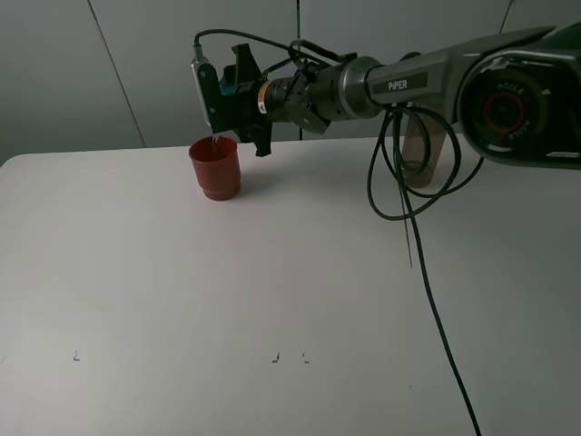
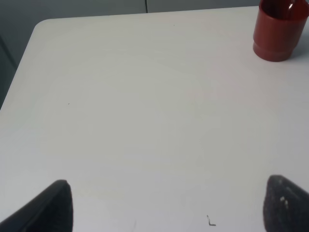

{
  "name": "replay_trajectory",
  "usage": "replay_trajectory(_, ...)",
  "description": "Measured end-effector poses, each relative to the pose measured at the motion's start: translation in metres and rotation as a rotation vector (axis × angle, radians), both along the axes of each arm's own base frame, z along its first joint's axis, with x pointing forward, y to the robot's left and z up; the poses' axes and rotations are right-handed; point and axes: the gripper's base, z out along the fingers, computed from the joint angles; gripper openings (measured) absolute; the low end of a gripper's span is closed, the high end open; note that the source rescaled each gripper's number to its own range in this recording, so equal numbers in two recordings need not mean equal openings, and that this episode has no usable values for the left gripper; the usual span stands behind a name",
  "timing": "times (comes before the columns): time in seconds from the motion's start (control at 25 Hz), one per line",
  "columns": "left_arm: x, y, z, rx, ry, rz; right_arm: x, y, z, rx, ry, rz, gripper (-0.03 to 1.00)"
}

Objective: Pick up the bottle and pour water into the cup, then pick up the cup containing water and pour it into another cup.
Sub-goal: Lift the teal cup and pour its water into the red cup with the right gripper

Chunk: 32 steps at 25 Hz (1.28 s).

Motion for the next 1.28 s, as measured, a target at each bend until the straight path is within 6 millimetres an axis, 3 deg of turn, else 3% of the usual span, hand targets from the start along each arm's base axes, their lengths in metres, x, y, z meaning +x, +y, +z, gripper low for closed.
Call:
replay_trajectory(0.48, 0.000, 0.000, 0.000, 0.000, 0.000, 0.000, 0.000, 0.001, 0.002, -0.036, -0.049, 0.034, 0.04)
replay_trajectory(0.84, 0.000, 0.000, 0.000, 0.000, 0.000, 0.000, 0.006, 0.005, 0.020, -0.013, -0.101, 0.036, 0.04)
replay_trajectory(1.28, 0.000, 0.000, 0.000, 0.000, 0.000, 0.000, 0.006, 0.005, 0.020, -0.128, -0.187, 0.090, 0.04)
